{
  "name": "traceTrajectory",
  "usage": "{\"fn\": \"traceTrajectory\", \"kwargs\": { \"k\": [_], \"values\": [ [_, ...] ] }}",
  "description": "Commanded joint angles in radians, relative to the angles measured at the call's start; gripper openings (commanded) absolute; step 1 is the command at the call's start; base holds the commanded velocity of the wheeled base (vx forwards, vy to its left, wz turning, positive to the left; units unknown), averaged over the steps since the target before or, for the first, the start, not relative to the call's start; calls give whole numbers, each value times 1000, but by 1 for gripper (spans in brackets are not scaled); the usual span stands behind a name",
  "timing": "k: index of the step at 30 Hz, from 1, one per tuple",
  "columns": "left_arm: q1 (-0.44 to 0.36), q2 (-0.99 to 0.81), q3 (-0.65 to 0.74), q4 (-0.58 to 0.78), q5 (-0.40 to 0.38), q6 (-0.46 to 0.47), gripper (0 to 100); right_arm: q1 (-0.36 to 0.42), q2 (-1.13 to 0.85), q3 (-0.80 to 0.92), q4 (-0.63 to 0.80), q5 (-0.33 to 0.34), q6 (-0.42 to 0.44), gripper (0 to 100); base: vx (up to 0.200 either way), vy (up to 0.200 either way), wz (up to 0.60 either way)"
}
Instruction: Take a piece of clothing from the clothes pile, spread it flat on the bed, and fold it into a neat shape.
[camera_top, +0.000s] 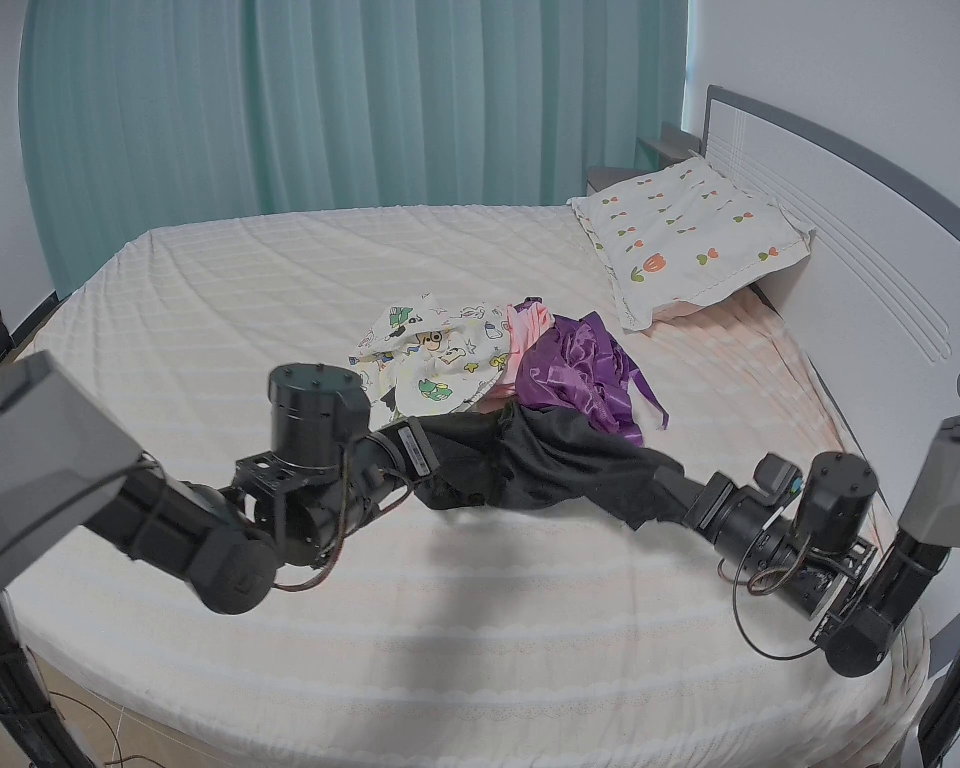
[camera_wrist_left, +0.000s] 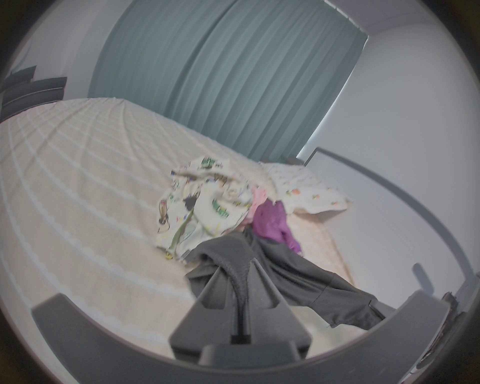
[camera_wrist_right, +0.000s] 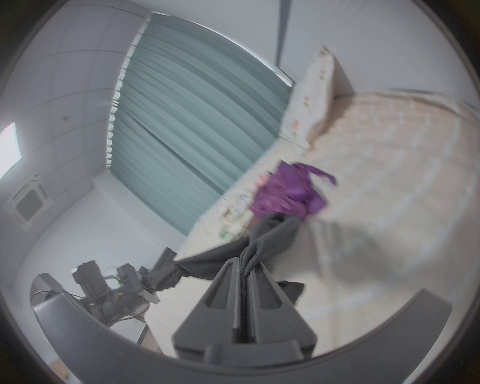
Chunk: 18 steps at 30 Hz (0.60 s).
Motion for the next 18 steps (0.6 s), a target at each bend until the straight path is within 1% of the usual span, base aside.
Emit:
{"fn": "traceTrajectory", "kwargs": {
  "k": [1, 3, 6, 10, 12, 13, 16, 18],
  "values": [
    [-38, -338, 78, 1, -10, -14, 0, 34, -322, -118, -8, 91, -124, 0, 0, 0, 0],
    [-79, -393, 86, 9, -10, -17, 0, 35, -378, -184, 27, 120, -129, 0, 0, 0, 0],
    [-121, -439, 98, 3, -9, -19, 0, 35, -431, -261, 96, 121, -127, 0, 0, 0, 0],
    [-111, -470, 91, 1, -4, -19, 0, 39, -434, -247, 116, 127, -126, 0, 0, 0, 0],
    [-98, -465, 114, 4, -2, -22, 0, 42, -395, -187, 110, 129, -124, 0, 0, 0, 0],
    [-92, -461, 158, 3, -5, -22, 0, 49, -357, -141, 103, 131, -107, 0, 0, 0, 0],
    [-104, -446, 247, -4, -5, -21, 0, 77, -273, -101, 101, 129, -72, 0, 0, 0, 0],
    [-115, -416, 276, -5, -5, -22, 0, 88, -191, -103, 90, 120, -61, 0, 0, 0, 0]
  ]
}}
